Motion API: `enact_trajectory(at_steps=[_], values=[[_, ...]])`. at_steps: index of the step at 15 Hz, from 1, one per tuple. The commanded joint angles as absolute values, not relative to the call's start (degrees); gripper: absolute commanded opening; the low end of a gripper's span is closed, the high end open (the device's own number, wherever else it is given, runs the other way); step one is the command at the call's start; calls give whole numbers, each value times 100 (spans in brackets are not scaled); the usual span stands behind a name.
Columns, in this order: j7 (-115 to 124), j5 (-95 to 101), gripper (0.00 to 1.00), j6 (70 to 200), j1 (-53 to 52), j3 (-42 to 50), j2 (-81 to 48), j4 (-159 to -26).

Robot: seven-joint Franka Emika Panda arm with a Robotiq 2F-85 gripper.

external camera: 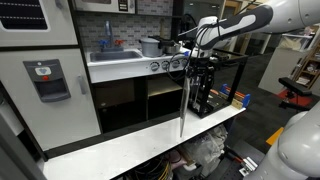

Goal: Open the kitchen cabinet, take the lid off the silver pot and put it in the kitchen cabinet

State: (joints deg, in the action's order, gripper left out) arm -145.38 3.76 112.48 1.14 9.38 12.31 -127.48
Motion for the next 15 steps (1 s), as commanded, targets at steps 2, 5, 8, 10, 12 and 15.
enact_trajectory(at_steps=[2, 5, 8, 10, 12, 15], values=[[-14625, 456, 100, 11310, 101, 793, 1503, -12821], [-14289, 173, 100, 11720, 97, 803, 1831, -13085], [-14141, 47, 100, 11970, 48, 786, 2164, -13286], [-14089, 7, 100, 12007, -12, 761, 2396, -13273], [-14026, 27, 100, 12037, -74, 752, 2620, -13280], [-13923, 66, 100, 12107, -145, 764, 2861, -13325]])
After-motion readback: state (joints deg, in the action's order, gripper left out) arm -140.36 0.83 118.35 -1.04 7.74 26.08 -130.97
